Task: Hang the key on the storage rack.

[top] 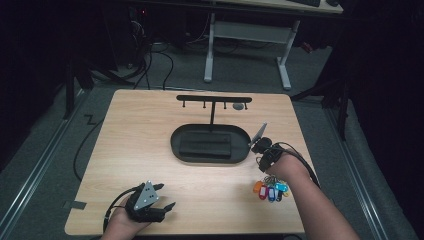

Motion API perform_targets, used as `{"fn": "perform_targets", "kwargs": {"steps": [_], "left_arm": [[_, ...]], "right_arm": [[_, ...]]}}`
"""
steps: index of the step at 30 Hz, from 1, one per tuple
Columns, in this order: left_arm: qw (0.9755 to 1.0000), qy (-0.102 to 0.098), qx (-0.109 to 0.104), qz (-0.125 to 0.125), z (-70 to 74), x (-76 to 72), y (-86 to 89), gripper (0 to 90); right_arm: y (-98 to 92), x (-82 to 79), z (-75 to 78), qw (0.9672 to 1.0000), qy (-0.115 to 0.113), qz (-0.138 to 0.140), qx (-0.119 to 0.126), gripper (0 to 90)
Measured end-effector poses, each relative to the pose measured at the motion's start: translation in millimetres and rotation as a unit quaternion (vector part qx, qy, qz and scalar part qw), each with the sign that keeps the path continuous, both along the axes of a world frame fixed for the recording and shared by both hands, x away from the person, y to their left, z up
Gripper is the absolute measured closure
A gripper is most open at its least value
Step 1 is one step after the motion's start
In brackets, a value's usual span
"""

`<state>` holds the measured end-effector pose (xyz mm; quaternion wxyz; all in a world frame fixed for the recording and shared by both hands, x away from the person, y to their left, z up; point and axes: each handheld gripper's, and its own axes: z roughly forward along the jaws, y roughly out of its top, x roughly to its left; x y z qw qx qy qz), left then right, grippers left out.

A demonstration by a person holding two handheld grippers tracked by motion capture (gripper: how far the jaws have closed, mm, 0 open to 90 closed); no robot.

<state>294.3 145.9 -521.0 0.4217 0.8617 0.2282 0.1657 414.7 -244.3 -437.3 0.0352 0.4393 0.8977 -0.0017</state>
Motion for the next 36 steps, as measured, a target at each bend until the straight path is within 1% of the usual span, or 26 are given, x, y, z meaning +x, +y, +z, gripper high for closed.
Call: {"fn": "perform_targets", "kwargs": {"steps": [1, 2, 4, 5, 6, 7, 9, 10, 11, 14, 16, 17, 18, 21, 23, 26, 28, 32, 35, 36], "left_arm": [[1.0000, 0.001, 0.000, 0.000, -0.1, 0.0, -0.1, 28.1], [1.0000, 0.001, 0.000, -0.001, -0.6, -0.1, -0.7, 28.1], [1.0000, 0.001, 0.004, -0.003, -0.6, -0.4, -1.2, 28.1], [1.0000, 0.002, 0.005, -0.004, -0.5, -0.5, -1.3, 28.1], [1.0000, 0.001, 0.004, -0.004, -0.5, -0.7, -1.4, 28.1], [1.0000, 0.001, 0.004, -0.004, -0.4, -0.7, -1.4, 28.1], [1.0000, 0.001, 0.003, -0.003, -0.3, -0.4, -1.0, 28.1], [1.0000, 0.002, 0.002, -0.002, -0.3, -0.3, -0.9, 28.1], [1.0000, 0.003, 0.002, -0.003, -0.4, -0.2, -0.7, 28.1], [1.0000, 0.005, 0.004, -0.006, -1.2, -0.3, -1.1, 28.3], [1.0000, 0.006, 0.005, -0.006, -1.6, -0.4, -1.7, 28.2], [1.0000, 0.006, 0.005, -0.006, -1.6, -0.4, -1.7, 28.2], [0.9999, 0.006, 0.004, -0.007, -1.8, -0.7, -2.0, 28.2], [0.9999, 0.009, 0.009, -0.009, -2.4, -1.1, -2.1, 28.2], [0.9999, 0.010, 0.009, -0.009, -2.6, -1.4, -2.0, 28.2], [0.9999, 0.002, 0.007, -0.007, -1.1, -2.1, -1.3, 28.7], [1.0000, 0.004, 0.004, -0.005, -1.0, -1.9, -0.6, 28.9], [0.9999, 0.008, 0.007, -0.004, -2.4, -0.9, -0.3, 28.9], [0.9999, 0.009, 0.005, -0.005, -2.1, -1.1, -0.4, 28.9], [0.9999, 0.009, 0.005, -0.005, -2.1, -1.1, -0.4, 28.9]], "right_arm": [[-0.6, -2.4, 4.7, 1.0000, -0.001, 0.005, 0.001, 87.1], [-1.8, -2.8, 7.6, 0.9999, -0.005, 0.016, -0.001, 87.2], [-2.2, -8.1, 15.9, 0.9999, -0.009, 0.006, -0.004, 87.3], [-2.3, -10.5, 19.8, 0.9999, -0.006, -0.001, -0.008, 87.4], [-4.1, -11.2, 22.8, 0.9998, -0.011, 0.010, -0.009, 87.5], [-5.2, -12.5, 26.2, 0.9997, -0.013, 0.014, -0.013, 87.6], [-6.7, -15.6, 32.9, 0.9997, -0.014, 0.014, -0.017, 87.6], [-7.9, -16.5, 36.5, 0.9995, -0.015, 0.019, -0.018, 87.6], [-8.0, -17.9, 40.2, 0.9997, -0.012, 0.015, -0.015, 87.7], [-8.8, -21.6, 51.2, 0.9994, -0.015, 0.021, -0.022, 87.8], [-8.3, -24.3, 58.7, 0.9994, -0.018, 0.020, -0.021, 87.8], [-8.3, -24.3, 58.7, 0.9994, -0.018, 0.020, -0.021, 87.8], [-7.9, -26.9, 67.2, 0.9994, -0.021, 0.025, -0.016, 87.8], [-6.2, -30.1, 76.3, 0.9991, -0.023, 0.032, -0.015, 87.8], [-5.4, -31.5, 81.9, 0.9987, -0.027, 0.040, -0.016, 87.8], [-3.5, -33.1, 88.3, 0.9986, -0.029, 0.042, -0.013, 87.8], [-3.5, -33.7, 91.8, 0.9984, -0.028, 0.048, -0.008, 87.8], [-3.2, -34.6, 99.4, 0.9983, -0.028, 0.050, -0.014, 87.9], [-3.4, -34.9, 107.1, 0.9981, -0.031, 0.052, -0.011, 87.9], [-3.4, -34.9, 107.1, 0.9981, -0.031, 0.052, -0.011, 87.9]]}}
